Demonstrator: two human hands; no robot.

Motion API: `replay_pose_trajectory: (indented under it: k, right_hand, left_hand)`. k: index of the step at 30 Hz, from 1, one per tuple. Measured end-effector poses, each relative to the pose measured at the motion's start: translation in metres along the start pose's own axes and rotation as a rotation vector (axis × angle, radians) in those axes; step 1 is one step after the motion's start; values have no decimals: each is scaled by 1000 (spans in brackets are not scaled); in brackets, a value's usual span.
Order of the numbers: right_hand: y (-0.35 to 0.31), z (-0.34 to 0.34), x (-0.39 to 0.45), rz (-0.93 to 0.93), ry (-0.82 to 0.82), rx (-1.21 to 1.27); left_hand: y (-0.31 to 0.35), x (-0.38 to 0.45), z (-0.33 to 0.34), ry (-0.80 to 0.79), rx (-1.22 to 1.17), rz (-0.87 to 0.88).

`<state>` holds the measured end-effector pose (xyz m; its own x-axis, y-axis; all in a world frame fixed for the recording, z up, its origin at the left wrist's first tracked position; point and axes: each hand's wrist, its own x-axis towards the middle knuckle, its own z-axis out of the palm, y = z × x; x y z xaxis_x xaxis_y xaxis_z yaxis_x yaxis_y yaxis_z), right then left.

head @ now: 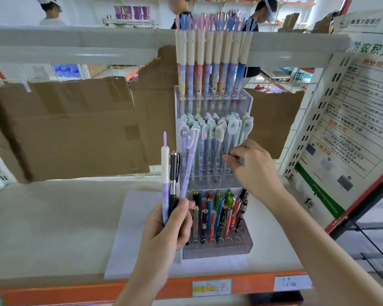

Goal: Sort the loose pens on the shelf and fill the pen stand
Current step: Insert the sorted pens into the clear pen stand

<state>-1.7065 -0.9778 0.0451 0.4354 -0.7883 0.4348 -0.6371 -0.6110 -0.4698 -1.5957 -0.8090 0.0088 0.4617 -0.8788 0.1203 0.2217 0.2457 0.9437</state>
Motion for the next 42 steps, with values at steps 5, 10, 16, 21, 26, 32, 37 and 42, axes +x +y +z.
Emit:
replay_pose_trajectory:
  k: [5, 10, 16, 21, 26, 32, 37, 42]
  right_hand:
    - [6, 4, -3, 23, -14, -2]
    - [7, 2, -4, 23, -16, 44]
    - [-19, -19, -35, 72, 29, 312]
    - [-54, -11, -65, 52, -275, 644]
    - [-40, -30, -51, 106, -66, 694]
    - [-2, -40, -9, 74, 194, 312]
    - [10, -18, -2, 31, 22, 142]
    - [15, -11, -4, 4, -13, 121]
  left_hand:
    - [-2, 1, 0, 3, -6, -2]
    - [-2, 1, -2, -4, -6, 7]
    - [-2, 2, -1, -44, 4, -5]
    - [-4, 2, 6, -98, 31, -20]
    - [-5, 3, 5, -70, 24, -21]
    - [-3, 3, 1, -54, 41, 20]
    - [-2, 2, 2, -72, 49, 34]
    - [-2, 1, 0, -63, 26, 22]
